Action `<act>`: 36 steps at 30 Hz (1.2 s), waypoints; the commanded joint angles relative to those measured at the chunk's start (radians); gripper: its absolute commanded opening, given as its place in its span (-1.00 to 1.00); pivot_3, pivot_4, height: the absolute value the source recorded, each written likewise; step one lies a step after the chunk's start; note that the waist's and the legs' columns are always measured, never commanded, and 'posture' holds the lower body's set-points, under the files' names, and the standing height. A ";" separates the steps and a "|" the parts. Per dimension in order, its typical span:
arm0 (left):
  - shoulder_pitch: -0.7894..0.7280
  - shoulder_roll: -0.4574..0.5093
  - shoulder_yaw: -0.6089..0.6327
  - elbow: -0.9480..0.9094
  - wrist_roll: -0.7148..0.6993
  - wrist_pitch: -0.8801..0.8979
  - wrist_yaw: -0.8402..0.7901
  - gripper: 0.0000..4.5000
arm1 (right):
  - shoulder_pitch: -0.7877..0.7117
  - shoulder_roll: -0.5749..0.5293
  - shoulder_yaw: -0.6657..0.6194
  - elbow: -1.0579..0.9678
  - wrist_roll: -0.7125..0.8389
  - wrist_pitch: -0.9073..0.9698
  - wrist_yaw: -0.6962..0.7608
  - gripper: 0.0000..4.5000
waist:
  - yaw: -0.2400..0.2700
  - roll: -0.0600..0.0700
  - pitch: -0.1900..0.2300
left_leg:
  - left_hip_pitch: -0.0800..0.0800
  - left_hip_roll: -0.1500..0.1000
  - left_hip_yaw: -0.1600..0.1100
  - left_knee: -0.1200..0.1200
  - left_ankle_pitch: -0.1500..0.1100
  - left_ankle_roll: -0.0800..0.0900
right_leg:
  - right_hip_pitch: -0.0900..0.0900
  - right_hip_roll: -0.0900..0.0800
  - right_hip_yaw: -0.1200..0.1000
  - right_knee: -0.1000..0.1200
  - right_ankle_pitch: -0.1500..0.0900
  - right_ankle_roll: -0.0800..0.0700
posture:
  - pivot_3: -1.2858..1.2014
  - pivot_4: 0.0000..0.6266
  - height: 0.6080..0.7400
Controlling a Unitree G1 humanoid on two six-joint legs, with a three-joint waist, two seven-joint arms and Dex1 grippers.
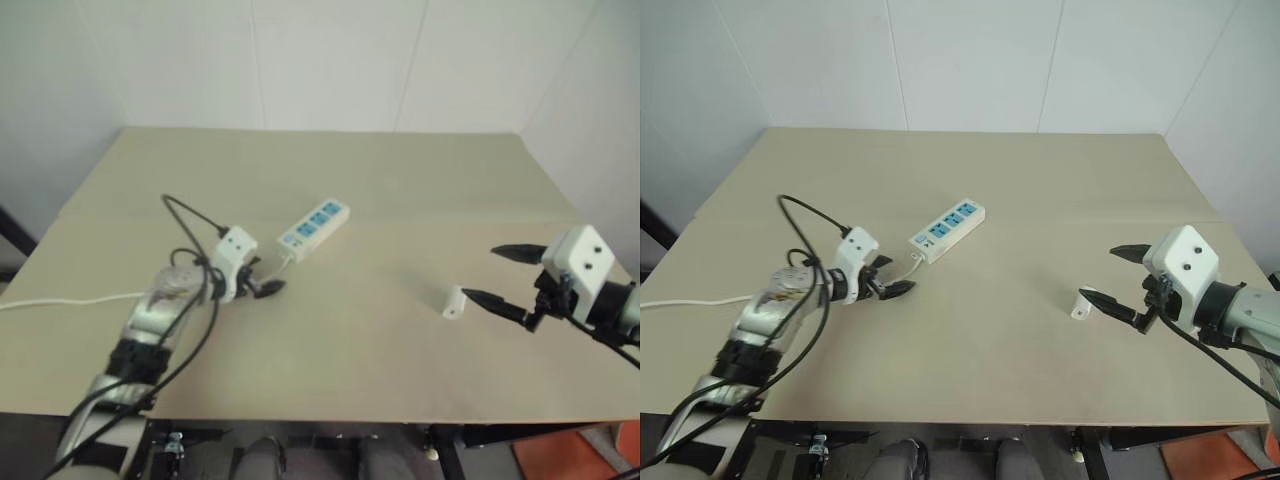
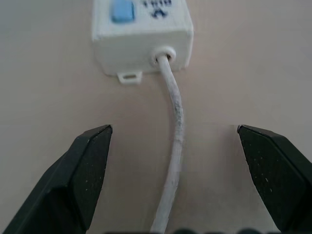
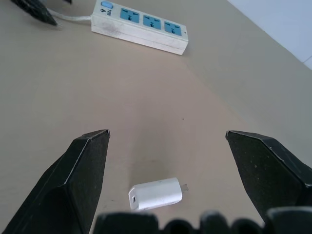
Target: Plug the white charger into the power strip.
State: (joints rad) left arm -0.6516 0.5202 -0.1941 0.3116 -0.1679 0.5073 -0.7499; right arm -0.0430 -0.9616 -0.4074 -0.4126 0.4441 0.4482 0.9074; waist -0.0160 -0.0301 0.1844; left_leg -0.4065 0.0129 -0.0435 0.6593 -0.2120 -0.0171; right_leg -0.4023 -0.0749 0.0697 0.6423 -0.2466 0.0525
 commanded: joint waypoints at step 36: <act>0.296 0.166 0.093 0.027 -0.099 -0.713 -0.626 -0.62 | -0.039 -0.008 0.000 0.001 -0.011 -0.058 0.036 1.00 | 0.003 0.002 -0.004 | 0.009 0.001 0.001 0.000 0.000 0.000 | 0.011 -0.001 -0.001 -0.003 -0.004 0.006 | 0.03 -0.52 1.00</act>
State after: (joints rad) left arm -0.3317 0.6760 -0.1362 0.3325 -0.2715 -0.1847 -1.3809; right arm -0.0651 -0.9569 -0.3994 -0.4073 0.4334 0.4143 0.9403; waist -0.0127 -0.0285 0.1804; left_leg -0.3981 0.0144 -0.0423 0.6596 -0.2124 -0.0168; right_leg -0.3920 -0.0760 0.0691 0.6394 -0.2501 0.0581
